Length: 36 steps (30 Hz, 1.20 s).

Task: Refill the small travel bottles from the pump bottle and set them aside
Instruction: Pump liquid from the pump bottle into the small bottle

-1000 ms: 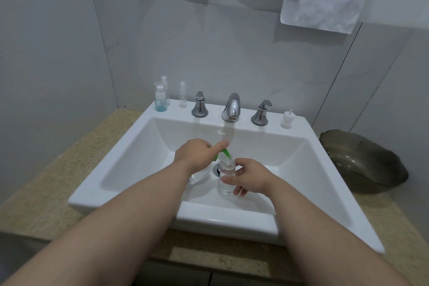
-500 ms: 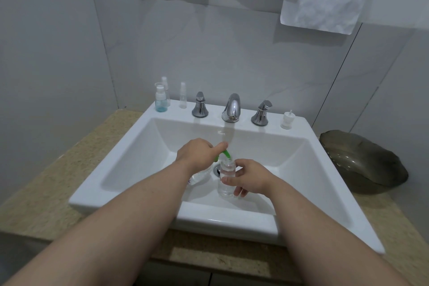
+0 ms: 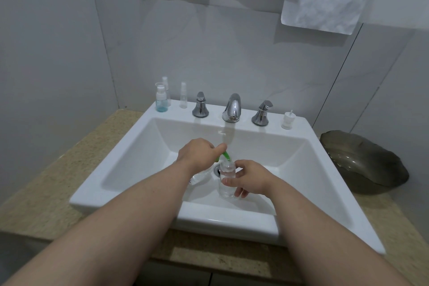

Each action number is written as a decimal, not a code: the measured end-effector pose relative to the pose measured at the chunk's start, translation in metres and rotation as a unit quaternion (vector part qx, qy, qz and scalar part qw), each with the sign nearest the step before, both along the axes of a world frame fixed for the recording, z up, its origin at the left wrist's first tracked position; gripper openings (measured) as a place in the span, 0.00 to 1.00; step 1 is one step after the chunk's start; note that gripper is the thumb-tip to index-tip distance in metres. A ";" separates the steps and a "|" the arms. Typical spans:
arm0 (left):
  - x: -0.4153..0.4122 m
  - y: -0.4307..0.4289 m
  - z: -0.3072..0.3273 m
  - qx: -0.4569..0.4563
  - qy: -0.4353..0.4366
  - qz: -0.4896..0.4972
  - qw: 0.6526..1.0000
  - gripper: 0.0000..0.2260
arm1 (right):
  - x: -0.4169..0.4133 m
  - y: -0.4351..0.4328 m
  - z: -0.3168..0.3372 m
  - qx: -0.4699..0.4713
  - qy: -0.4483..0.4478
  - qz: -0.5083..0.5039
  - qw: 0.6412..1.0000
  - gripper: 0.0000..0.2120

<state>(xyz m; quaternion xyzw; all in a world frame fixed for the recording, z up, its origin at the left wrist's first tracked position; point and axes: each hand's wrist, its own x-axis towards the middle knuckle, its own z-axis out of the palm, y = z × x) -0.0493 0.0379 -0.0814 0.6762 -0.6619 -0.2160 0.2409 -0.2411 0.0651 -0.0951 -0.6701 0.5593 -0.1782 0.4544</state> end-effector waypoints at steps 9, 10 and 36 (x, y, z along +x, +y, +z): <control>-0.001 0.003 0.003 -0.007 -0.008 -0.012 1.000 0.23 | 0.000 0.002 0.002 0.005 0.008 0.002 1.000 0.15; -0.001 0.003 0.004 -0.007 -0.008 -0.012 1.000 0.23 | 0.000 0.002 0.002 0.005 0.008 0.003 1.000 0.15; 0.002 0.002 0.002 0.001 0.003 -0.007 1.000 0.28 | -0.001 0.001 0.001 -0.003 -0.005 -0.007 1.000 0.17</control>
